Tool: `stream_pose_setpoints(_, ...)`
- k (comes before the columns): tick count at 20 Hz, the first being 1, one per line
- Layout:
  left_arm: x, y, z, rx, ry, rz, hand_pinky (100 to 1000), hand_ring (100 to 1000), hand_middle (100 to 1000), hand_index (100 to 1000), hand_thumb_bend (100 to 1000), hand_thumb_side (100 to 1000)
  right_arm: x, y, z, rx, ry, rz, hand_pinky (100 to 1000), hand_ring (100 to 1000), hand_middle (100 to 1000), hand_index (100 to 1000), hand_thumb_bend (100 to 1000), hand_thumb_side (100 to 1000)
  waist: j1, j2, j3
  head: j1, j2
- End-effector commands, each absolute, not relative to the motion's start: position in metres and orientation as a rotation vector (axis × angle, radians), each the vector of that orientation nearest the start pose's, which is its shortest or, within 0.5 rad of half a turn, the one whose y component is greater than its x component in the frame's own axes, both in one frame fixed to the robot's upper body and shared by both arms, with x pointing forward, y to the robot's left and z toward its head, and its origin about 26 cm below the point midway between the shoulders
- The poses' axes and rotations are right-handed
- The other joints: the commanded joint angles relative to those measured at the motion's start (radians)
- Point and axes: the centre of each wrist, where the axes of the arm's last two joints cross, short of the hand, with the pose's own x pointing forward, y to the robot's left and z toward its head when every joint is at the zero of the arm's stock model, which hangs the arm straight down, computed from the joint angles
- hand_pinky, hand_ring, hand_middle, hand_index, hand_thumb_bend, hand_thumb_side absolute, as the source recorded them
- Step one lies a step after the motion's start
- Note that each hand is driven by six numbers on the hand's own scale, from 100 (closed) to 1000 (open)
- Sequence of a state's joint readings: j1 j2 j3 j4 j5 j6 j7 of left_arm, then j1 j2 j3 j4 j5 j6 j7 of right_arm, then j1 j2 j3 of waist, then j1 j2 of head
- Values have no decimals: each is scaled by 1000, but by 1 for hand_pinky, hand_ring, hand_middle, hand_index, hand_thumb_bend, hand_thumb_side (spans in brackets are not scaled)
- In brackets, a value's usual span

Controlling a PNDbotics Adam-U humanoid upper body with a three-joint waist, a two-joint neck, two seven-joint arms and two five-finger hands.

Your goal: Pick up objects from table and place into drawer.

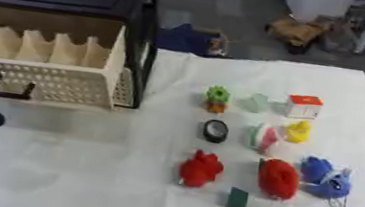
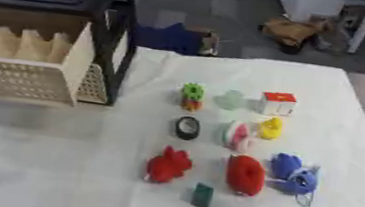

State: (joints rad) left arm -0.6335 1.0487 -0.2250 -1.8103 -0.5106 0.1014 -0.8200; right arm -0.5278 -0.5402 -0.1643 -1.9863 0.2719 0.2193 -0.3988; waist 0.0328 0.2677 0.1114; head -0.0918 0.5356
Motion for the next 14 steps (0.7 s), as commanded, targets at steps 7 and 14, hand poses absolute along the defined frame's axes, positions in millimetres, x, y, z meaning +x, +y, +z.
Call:
stream_pose_setpoints(7, 283, 295, 366, 988, -1459, -1804, 100, 100, 100, 899, 582, 1000, 297, -308, 313, -1070, -2399, -33, 626, 733, 703, 856, 100, 1000, -2, -30, 14, -56, 32)
stream_pose_setpoints(14, 275, 301, 383, 1079, -1756, -1695, 100, 100, 100, 834, 558, 1000, 297, -308, 313, -1081, -2382, -22, 627, 732, 667, 855, 100, 1000, -3, -38, 26, -80, 50)
